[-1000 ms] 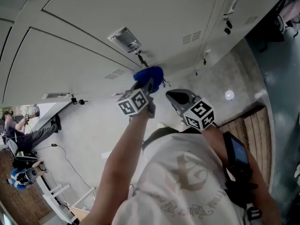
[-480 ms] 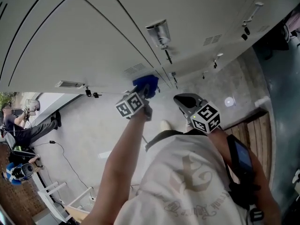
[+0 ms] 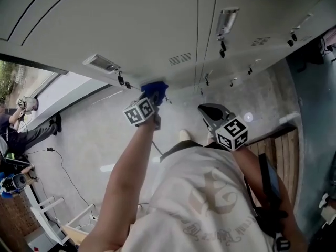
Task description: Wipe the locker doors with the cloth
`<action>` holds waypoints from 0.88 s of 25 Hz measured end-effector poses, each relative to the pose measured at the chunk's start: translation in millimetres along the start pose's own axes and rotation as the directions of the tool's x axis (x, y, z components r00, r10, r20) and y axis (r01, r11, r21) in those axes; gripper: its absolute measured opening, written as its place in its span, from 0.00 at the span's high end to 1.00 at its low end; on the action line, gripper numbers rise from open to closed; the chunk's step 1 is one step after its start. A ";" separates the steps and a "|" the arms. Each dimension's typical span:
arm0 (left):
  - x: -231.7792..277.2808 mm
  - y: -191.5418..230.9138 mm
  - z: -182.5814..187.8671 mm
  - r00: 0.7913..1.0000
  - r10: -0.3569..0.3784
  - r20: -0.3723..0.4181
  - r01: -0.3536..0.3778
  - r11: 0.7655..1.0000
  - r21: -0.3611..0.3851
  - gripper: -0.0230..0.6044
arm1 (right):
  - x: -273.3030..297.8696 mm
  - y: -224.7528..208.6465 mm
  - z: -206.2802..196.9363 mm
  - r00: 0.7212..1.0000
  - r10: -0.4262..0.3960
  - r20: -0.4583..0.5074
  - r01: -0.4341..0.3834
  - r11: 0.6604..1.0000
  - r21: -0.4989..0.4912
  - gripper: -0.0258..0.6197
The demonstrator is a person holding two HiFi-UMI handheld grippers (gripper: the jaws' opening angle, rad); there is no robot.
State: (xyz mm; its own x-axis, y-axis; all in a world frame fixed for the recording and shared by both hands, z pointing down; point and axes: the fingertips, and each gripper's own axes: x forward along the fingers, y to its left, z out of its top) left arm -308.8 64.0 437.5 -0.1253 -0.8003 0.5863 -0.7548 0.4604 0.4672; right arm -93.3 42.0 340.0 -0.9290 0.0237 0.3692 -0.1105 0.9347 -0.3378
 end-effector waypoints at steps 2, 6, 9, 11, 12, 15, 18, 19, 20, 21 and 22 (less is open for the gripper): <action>-5.1 8.3 1.6 1.000 -0.001 0.008 0.000 1.000 0.008 0.74 | 4.6 5.7 -1.0 1.000 -0.013 0.003 0.013 1.000 -0.002 0.95; -19.2 28.7 6.5 0.999 0.032 0.031 -0.033 0.999 0.026 0.74 | 13.6 15.4 -1.2 1.000 -0.028 0.012 0.028 1.000 -0.001 0.95; -27.3 46.6 5.9 0.996 0.080 0.041 -0.080 0.997 -0.010 0.74 | 17.6 19.4 -3.8 0.999 -0.035 0.012 0.035 0.999 0.010 0.95; -28.3 52.8 5.3 0.995 0.094 0.045 -0.092 0.995 -0.043 0.74 | 20.7 22.4 -6.4 0.999 -0.033 0.008 0.033 0.999 0.023 0.95; -28.0 53.9 4.6 0.994 0.099 0.039 -0.098 0.994 -0.039 0.74 | 21.9 25.0 -8.1 1.000 -0.029 0.005 0.029 0.999 0.029 0.95; -23.7 52.7 3.2 0.990 0.142 -0.009 -0.141 0.988 0.063 0.74 | 22.3 30.2 -12.7 1.000 -0.019 -0.004 0.020 0.999 0.036 0.95; -15.2 48.2 1.1 0.987 0.157 -0.040 -0.153 0.983 0.101 0.74 | 19.7 24.9 -16.4 1.000 -0.029 -0.001 0.029 0.998 0.053 0.95; -11.3 44.5 -1.1 0.988 0.147 -0.051 -0.141 0.984 0.108 0.74 | 18.4 22.6 -17.8 1.000 -0.031 0.001 0.031 0.998 0.059 0.95; -6.7 38.9 -3.7 0.989 0.134 -0.063 -0.125 0.985 0.119 0.75 | 16.6 20.1 -19.2 0.999 -0.034 0.003 0.034 0.997 0.064 0.95; -1.4 31.8 -6.3 0.990 0.120 -0.074 -0.110 0.986 0.129 0.75 | 14.1 17.0 -20.5 0.999 -0.037 0.003 0.037 0.997 0.068 0.95; 4.5 24.1 -8.8 0.990 0.109 -0.084 -0.097 0.986 0.133 0.76 | 11.2 13.5 -21.4 0.999 -0.040 0.004 0.040 0.997 0.070 0.95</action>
State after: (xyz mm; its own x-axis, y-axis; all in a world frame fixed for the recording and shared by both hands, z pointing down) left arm -321.9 74.9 457.2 -0.1523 -0.7103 0.6873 -0.8181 0.4807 0.3155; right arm -97.6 62.4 358.1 -0.9251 -0.0150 0.3794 -0.1719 0.9076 -0.3831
